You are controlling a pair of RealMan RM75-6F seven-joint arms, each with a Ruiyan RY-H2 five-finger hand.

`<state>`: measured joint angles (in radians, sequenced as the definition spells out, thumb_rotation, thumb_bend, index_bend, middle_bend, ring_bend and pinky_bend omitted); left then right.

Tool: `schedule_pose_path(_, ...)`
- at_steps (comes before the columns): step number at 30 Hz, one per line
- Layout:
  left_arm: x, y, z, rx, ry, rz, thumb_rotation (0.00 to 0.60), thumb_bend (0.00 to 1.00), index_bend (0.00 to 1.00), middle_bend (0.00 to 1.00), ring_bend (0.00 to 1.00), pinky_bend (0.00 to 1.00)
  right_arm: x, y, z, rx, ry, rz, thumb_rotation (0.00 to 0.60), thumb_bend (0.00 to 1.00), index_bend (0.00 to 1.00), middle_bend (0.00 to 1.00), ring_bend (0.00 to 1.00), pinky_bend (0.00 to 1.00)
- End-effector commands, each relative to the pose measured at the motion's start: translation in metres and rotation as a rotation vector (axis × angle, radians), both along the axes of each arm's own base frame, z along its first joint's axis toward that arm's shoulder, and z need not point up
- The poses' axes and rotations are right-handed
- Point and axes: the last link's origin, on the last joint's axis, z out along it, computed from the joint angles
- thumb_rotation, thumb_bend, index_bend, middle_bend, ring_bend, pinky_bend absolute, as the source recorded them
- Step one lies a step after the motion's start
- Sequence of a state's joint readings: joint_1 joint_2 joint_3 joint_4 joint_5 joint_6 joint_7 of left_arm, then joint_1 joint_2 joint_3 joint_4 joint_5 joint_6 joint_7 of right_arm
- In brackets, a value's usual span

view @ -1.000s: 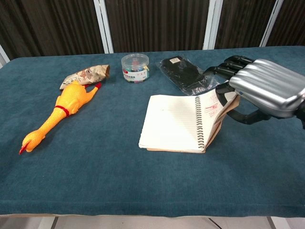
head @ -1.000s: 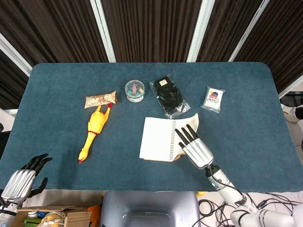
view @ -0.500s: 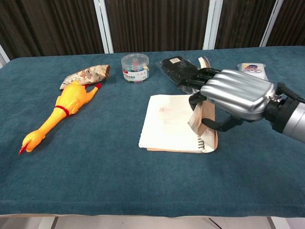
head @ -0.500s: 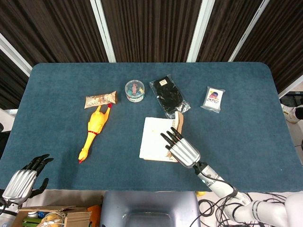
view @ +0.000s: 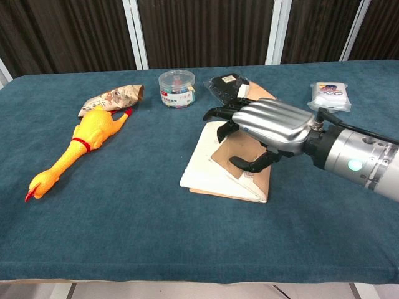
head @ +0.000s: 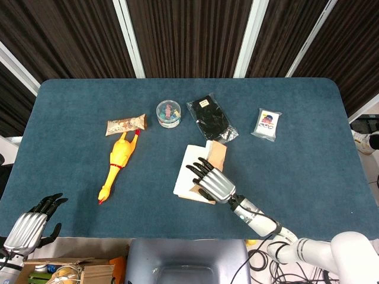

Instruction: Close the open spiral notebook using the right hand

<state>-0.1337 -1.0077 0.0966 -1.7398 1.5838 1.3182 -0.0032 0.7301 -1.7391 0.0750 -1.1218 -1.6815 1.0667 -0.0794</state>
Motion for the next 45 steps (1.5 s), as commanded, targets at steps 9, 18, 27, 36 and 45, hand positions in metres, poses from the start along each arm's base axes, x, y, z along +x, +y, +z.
schedule_pose_path(9, 0.001, 0.000, -0.002, -0.009, 0.005, -0.005, 0.600, 0.50, 0.20, 0.12, 0.12, 0.36, 0.006, -0.024, -0.018, -0.046, -0.119, -0.018, 0.600, 0.32, 0.32, 0.12, 0.09, 0.10)
schedule_pose_path(18, 0.002, -0.001, -0.004, -0.016, 0.012, -0.010, 0.600, 0.51, 0.20, 0.12, 0.12, 0.36, 0.012, -0.039, -0.021, -0.107, -0.182, -0.014, 0.600, 0.26, 0.18, 0.06, 0.03, 0.05)
schedule_pose_path(27, 0.001, 0.000, -0.002, -0.008, 0.006, -0.007, 0.600, 0.50, 0.20, 0.12, 0.12, 0.36, -0.004, -0.025, -0.008, -0.097, -0.211, -0.001, 0.600, 0.23, 0.14, 0.05, 0.02, 0.04)
schedule_pose_path(36, 0.001, 0.000, 0.000, 0.049, 0.025, -0.021, 0.600, 0.50, 0.20, 0.12, 0.12, 0.36, -0.024, 0.071, 0.095, -0.203, -0.108, -0.127, 0.600, 0.22, 0.04, 0.02, 0.01, 0.05)
schedule_pose_path(45, 0.001, -0.001, 0.005, 0.127, 0.041, -0.048, 0.600, 0.50, 0.20, 0.12, 0.12, 0.36, -0.104, 0.132, 0.175, -0.443, 0.062, -0.449, 0.600, 0.22, 0.09, 0.01, 0.01, 0.09)
